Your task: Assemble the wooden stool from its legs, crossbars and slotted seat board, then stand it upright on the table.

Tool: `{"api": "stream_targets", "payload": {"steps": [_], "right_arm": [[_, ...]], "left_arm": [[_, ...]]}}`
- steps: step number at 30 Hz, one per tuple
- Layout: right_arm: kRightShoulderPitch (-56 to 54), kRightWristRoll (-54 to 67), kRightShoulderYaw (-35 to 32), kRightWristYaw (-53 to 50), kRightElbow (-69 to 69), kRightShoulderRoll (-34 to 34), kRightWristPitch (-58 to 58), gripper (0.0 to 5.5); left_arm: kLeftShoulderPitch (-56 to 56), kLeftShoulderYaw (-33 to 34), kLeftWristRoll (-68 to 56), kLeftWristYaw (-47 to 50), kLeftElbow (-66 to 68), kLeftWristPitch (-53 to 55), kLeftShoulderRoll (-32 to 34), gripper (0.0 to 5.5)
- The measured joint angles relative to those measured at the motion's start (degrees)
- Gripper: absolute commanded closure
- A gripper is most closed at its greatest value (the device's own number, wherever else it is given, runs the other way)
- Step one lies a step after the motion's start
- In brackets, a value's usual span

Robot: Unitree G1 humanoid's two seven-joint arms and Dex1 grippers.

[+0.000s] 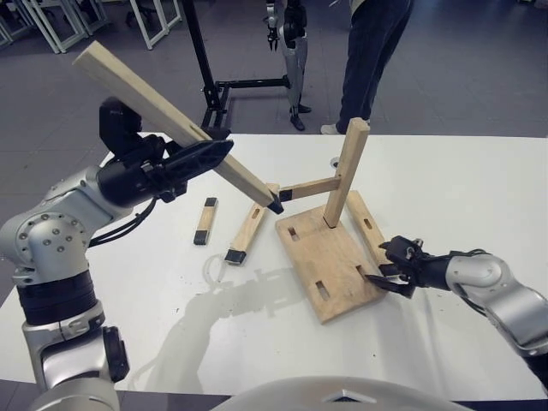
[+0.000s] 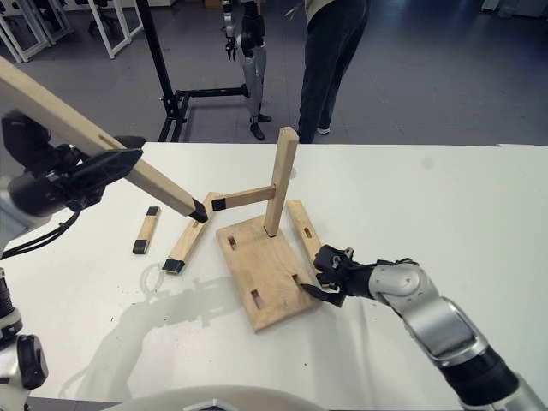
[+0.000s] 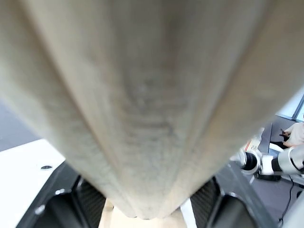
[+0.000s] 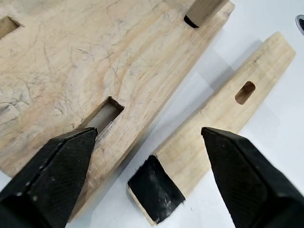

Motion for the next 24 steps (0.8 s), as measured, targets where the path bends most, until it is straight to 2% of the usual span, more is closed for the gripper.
{"api": "stream_targets", "payload": {"steps": [5, 10, 17, 21, 24], "right_arm": [[-0.87, -1.42, -0.71, 6.39, 4.31, -2.51, -6.10, 1.44], [-5.34, -4.48, -0.66, 8.75, 10.37, -1.93, -8.97, 1.44], [-6.87, -6.32, -0.49, 10.02, 11.81, 0.38, -9.68, 1.44], [-8.15, -6.71, -0.57, 10.29, 12.30, 1.35, -10.27, 1.44], [-8.35, -7.20, -0.58, 10.56, 12.94, 1.74, -10.52, 1.44]], "left_arm": [[4.00, -4.77, 4.38, -1.25, -1.50, -1.89, 0.18, 3.44], [4.37, -13.41, 9.68, 1.94, -1.95, -7.67, -9.69, 3.44], [1.62, -21.98, 25.93, -0.97, 15.09, -21.61, -11.80, 3.44], [1.21, -22.13, 29.55, -2.35, 24.20, -26.67, -12.92, 3.44], [1.10, -21.85, 29.63, -2.62, 25.12, -27.66, -14.38, 3.44]]}}
